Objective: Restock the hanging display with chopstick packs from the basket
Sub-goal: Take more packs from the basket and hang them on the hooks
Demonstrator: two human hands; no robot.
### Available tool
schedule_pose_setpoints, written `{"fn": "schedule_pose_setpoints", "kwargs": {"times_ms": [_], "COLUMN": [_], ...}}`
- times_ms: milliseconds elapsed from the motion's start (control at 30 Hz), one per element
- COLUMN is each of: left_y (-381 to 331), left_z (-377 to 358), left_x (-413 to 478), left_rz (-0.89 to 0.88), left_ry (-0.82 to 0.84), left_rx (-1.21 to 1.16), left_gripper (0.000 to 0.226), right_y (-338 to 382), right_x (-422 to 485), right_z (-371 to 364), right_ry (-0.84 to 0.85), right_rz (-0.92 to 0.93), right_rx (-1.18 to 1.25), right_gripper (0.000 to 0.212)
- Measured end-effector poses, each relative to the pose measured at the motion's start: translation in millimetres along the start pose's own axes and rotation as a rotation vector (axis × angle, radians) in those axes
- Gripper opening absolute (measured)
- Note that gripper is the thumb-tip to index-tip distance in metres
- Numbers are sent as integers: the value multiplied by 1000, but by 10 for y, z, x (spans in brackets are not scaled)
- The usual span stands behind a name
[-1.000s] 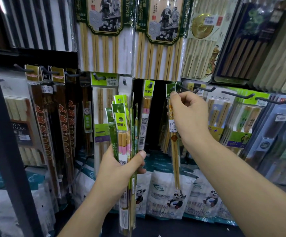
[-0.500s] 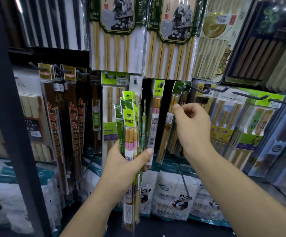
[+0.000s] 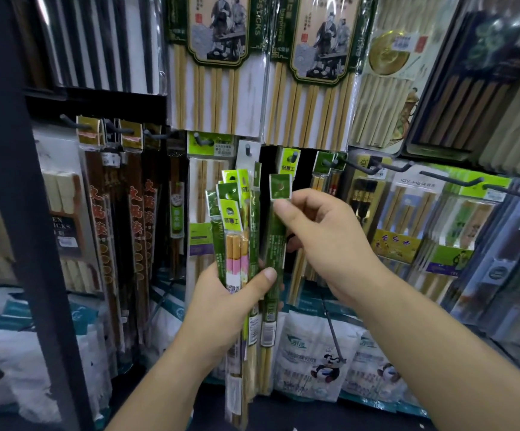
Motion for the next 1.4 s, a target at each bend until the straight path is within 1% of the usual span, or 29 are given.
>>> {"fn": "schedule_pose_setpoints", "kwargs": {"times_ms": [67,133,233,367,433,533,633,767,867,1000,1167,1267,1333,1400], "left_y": [16,35,35,39,45,50,56,50,57,55,48,23,26,21], "left_z": [42,67,74,67,56,48,37,12,3,-10,-37,-58,-64,-75], "left_x": [7,13,6,-3,-9,-10,-6,-5,10,24,18,13,23,28], "left_rz": [10,20,35,39,37,39,44,56,69,68,72,87,92,96], "left_ry": [-78,-93,-54,-54,-48,-45,-51,-39,-41,-48,-38,-48,-45,-28], "left_rx": [29,5,-43,-61,-51,-40,-27,-14,-11,-7,16,12,16,38], "left_gripper": [15,6,13,15,13,3,4,4,3,3,6,10,13,15], "right_y": [41,75,87,47,26,22,41,67,50,-8,-61,-112,-134,-131], "right_x": [57,97,109,119,136,155,183,195,194,206,245,190,107,36], "right_z": [64,149,283,400,417,414,408,418,419,425,426,427,389,298], "right_ry": [-68,-161,-292,-378,-377,-361,-345,-357,-363,-359,-329,-379,-401,-336], "right_rz": [-3,-1,12,16,-4,-21,-23,-28,-29,-59,-145,-189,-184,-149], "right_rx": [55,85,89,36,30,26,15,66,87,65,36,47,31,9], "right_gripper": [22,27,33,32,33,33,35,38,37,38,38,32,32,30]}}
Point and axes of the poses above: each hand's wrist, its own x-axis towards the middle knuckle, its own z-axis out of the back of the hand, y = z × x, the point moved 3 cm from there along x, towards the middle knuckle, and after that the axes turned 4 degrees about y, right-handed, at the moved point
